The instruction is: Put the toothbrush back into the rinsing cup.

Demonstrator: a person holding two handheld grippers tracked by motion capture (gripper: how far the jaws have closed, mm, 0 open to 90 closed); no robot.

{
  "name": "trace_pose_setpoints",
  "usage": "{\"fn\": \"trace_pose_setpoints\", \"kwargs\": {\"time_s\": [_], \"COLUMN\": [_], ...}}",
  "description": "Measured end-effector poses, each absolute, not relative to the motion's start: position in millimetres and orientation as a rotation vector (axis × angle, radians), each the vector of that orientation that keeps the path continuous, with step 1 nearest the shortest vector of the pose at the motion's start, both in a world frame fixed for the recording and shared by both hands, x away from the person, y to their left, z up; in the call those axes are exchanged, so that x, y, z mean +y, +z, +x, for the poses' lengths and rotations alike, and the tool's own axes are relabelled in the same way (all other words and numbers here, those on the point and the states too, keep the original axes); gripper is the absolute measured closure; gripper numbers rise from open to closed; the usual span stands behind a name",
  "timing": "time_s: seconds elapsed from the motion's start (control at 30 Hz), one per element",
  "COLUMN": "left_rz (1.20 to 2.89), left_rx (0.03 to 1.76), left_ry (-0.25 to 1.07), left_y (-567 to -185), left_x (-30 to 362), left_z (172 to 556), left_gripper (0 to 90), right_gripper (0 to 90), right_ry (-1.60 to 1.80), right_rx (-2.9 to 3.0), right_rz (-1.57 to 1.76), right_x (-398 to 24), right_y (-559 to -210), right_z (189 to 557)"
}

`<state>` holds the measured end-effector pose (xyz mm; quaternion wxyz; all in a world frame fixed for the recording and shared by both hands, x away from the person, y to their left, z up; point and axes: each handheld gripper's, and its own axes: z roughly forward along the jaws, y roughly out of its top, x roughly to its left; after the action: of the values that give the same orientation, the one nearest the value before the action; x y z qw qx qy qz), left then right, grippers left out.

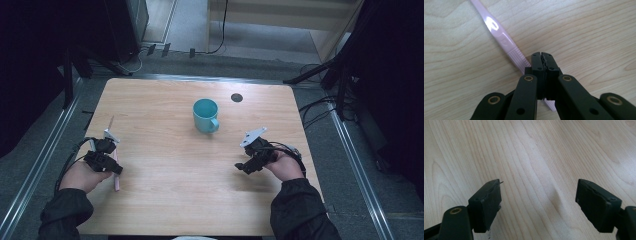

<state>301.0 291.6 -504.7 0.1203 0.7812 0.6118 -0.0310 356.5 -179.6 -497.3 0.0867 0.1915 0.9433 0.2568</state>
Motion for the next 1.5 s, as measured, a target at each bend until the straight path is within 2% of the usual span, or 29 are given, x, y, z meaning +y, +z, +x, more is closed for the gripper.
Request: {"fn": "trace_pose_setpoints", "kwargs": {"time_s": [0.43, 0.9, 1.0, 1.5], "left_rz": [2.222, 2.147, 2.121, 2.152], "left_rx": [1.827, 1.936, 1.972, 1.998], "left_ry": [-0.085, -0.045, -0.035, -0.018], "left_y": [-498.7, -496.1, -497.5, -502.5], "left_x": [305.7, 314.2, 314.7, 312.9], "left_z": [293.6, 309.1, 312.1, 321.4], "left_gripper": [86.8, 77.0, 71.8, 70.4], "right_gripper": [20.7, 20.7, 20.7, 20.7], "right_ry": [0.76, 0.743, 0.736, 0.725], "right_rx": [2.818, 2.824, 2.826, 2.814], "right_rz": [0.553, 0.551, 0.555, 0.583], "right_x": [-175.2, -175.5, -176.6, -183.7], "right_y": [-497.3, -498.7, -498.9, -499.6], "right_z": [358.9, 356.6, 355.7, 350.5]}}
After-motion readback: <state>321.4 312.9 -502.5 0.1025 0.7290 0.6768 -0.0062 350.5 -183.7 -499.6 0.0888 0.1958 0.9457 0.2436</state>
